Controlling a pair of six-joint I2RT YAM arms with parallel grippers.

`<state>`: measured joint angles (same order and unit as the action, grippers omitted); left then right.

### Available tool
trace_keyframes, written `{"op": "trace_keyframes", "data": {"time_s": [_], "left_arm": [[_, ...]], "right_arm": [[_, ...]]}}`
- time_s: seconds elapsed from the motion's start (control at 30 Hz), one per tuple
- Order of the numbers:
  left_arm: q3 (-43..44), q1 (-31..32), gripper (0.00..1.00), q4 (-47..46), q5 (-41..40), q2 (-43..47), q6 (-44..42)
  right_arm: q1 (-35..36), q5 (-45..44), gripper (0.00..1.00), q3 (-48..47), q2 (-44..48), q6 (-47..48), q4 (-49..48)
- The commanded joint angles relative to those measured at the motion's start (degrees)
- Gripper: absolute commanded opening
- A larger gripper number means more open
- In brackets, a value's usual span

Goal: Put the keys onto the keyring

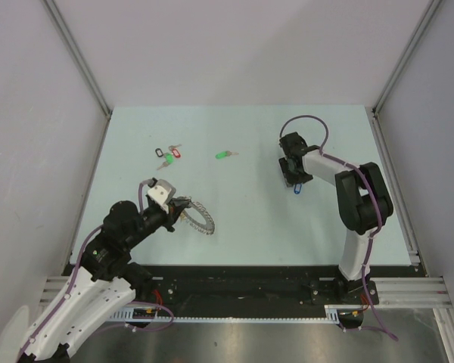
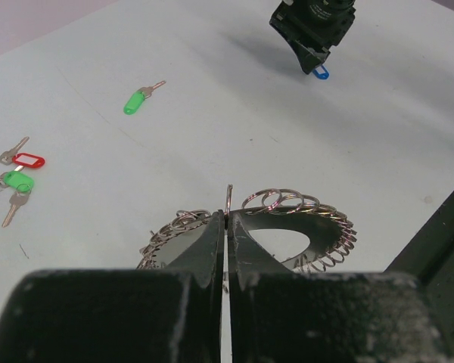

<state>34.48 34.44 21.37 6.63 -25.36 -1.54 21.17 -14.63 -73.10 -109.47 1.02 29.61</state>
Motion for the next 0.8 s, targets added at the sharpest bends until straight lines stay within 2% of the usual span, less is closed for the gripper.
{"op": "trace_keyframes", "data": {"time_s": [0.0,0.2,0.53,0.77], "left_arm": [[0.41,-0.16,0.00,-2.73,0.84,0.58,-0.66],[0.33,-0.25,0.00,-2.73,0.92,0.84,-0.57],[0.33,-0.25,0.00,-2.82,1.01,1.20,-0.66],[0.33,-0.25,0.00,-2.82,1.01,1.28,-0.65]], "right_arm": [[-1.04,0.66,0.50,-1.87,-1.01,-5.76,1.86],[-1.22,3.55,0.47,-0.64,-0.75,-9.45,3.09],[-2.45,9.62,0.40,6.47,1.80,-12.79,2.48],[1.58,11.12,0.25,11.22,5.76,-12.44,2.65]]}}
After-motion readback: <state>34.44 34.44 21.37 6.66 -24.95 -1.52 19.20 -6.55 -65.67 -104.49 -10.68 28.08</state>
